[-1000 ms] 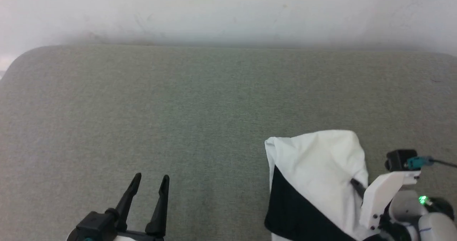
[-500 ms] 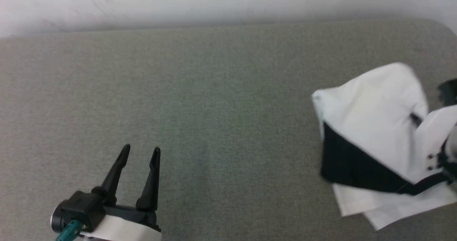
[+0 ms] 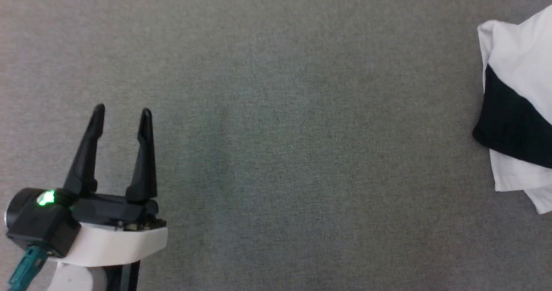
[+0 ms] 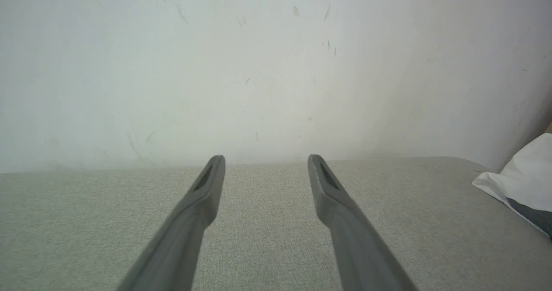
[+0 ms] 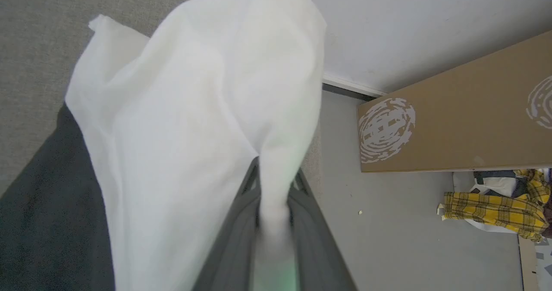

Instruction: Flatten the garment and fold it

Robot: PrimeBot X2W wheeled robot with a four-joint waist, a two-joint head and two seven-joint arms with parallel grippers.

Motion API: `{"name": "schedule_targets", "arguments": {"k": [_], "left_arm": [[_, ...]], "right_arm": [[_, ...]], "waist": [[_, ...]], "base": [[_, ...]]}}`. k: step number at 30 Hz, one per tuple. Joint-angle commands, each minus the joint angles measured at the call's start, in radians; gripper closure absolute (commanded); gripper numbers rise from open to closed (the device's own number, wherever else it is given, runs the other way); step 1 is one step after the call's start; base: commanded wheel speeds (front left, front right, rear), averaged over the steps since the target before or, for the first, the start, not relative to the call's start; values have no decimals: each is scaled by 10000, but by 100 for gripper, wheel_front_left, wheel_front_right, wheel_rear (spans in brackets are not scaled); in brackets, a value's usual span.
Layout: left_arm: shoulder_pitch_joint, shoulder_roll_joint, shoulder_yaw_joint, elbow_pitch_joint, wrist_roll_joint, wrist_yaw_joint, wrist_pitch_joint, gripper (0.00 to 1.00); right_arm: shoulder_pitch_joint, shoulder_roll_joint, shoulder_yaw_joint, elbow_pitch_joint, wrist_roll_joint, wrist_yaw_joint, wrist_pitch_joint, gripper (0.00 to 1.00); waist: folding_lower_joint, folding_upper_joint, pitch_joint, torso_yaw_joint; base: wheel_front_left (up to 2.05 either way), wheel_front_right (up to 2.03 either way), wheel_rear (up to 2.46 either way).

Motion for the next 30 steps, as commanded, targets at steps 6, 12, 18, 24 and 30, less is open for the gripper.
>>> {"name": "schedule_targets", "arguments": {"k": [6,12,18,24,30], "left_arm": [[-399,-173,234,-272,261,18,-118,0],[-504,-419,536,-316,659,120,-142,0],[-499,-693,705,-235,980,131,-144,0],[-355,-1057,834,-2,1075,-101,-145,0],[72,-1500,1000,329,1129,-331,-146,0]], "right_arm": [[-231,67,-202,472,-286,-17,-368,100],[-225,1,-453,863,-613,-17,-688,69],[-185,233,-664,1045,-732,-17,-1038,0],[22,507,-902,1240,-814,-17,-1471,0],[472,1153,-1371,1105,-735,-17,-2637,0]], "waist": [[-3,0,1096,-357],[-3,0,1170,-413],[-3,0,987,-450],[-3,0,338,-402],[-3,0,-752,-181]], "base": [[0,0,0],[0,0,0],[0,0,0],[0,0,0],[0,0,0]]}}
